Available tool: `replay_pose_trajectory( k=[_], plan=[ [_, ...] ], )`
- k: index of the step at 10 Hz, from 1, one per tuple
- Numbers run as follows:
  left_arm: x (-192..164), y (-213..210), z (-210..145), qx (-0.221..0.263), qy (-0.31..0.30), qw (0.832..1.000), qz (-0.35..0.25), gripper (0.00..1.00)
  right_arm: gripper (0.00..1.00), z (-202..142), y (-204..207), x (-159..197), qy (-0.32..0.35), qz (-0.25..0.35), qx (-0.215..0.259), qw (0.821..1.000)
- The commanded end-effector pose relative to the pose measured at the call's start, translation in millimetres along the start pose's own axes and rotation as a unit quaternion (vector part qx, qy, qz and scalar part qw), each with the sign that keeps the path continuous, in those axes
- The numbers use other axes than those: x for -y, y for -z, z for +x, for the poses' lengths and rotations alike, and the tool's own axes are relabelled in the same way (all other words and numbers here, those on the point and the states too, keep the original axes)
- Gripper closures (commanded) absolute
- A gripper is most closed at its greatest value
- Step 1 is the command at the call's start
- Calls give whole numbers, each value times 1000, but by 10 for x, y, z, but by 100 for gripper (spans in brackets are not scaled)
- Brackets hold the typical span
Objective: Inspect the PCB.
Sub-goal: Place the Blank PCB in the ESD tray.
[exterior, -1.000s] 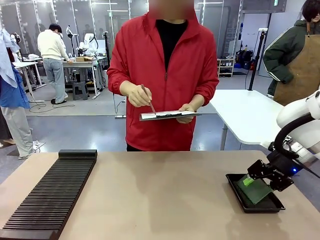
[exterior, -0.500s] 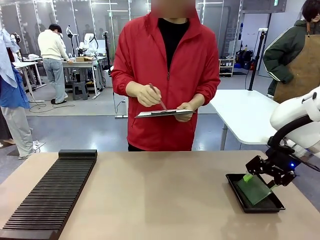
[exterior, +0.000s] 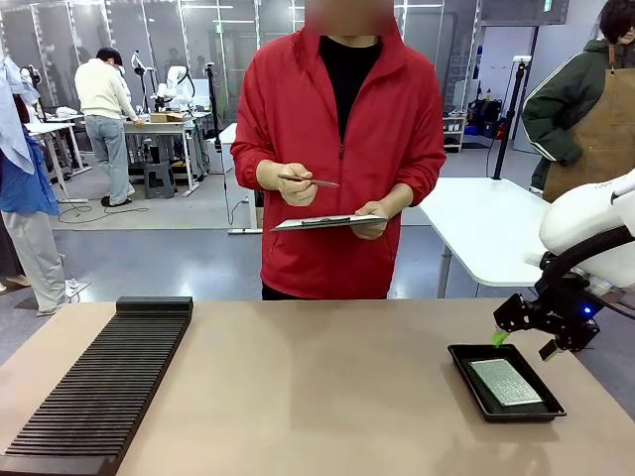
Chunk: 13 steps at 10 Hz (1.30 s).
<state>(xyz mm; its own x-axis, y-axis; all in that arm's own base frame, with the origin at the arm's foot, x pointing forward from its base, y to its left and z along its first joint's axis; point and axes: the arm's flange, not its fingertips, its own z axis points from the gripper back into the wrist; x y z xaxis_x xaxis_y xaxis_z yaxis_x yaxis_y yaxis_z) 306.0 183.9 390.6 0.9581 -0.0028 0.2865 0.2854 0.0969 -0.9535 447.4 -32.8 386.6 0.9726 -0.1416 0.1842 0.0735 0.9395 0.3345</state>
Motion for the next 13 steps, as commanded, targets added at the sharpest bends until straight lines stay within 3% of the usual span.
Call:
replay_pose_trajectory(
  k=[1,13],
  plan=[
    [1,1,6,-4,-2,1000,7,0,0,-67,74,-83,15,-9,-11,1000],
    [1,1,6,-4,-2,1000,7,0,0,0,0,0,0,0,0,1000]
  ],
)
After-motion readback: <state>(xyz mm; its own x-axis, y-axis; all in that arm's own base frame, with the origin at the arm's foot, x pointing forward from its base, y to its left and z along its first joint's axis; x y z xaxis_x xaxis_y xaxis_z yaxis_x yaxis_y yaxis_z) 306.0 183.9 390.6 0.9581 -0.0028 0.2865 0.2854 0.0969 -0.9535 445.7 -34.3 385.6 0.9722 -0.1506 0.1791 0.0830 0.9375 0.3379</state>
